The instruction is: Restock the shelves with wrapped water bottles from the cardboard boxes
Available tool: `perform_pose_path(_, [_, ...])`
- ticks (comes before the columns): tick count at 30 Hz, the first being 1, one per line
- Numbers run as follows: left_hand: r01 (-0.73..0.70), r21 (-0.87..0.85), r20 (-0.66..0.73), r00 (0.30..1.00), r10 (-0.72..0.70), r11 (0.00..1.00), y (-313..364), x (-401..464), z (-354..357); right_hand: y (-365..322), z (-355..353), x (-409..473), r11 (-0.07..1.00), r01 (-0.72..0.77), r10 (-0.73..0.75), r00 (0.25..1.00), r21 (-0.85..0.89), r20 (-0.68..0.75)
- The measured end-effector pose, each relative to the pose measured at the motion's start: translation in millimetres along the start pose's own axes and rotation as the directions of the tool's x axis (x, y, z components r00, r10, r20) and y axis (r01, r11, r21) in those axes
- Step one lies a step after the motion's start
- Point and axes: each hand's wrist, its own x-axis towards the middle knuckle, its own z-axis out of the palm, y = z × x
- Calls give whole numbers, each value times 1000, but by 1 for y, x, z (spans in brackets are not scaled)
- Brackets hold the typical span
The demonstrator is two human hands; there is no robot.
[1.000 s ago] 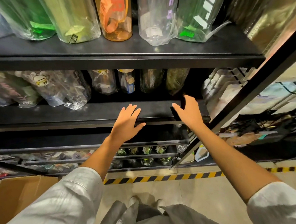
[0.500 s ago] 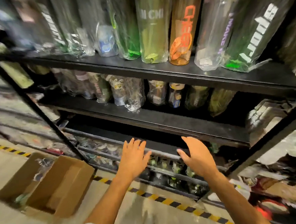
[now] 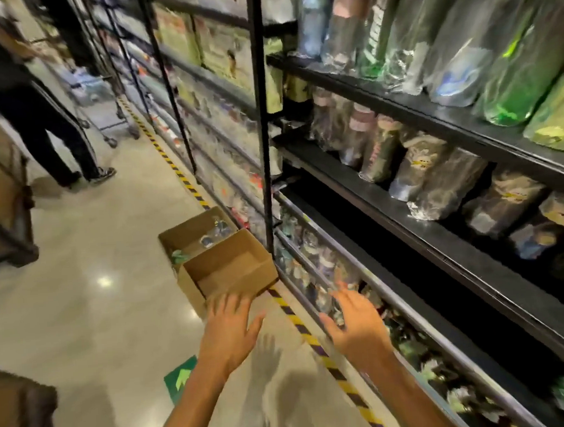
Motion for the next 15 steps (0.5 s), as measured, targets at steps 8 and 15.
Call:
perform_pose_path(8, [230, -120, -52, 970, -237, 966, -130, 12, -5, -110, 81, 108, 986, 161, -145, 956, -46, 254])
perform_pose_path(15, [245, -147, -39, 967, -253, 958, -229, 52, -28, -190, 149, 187, 985, 173, -166, 909, 18, 382])
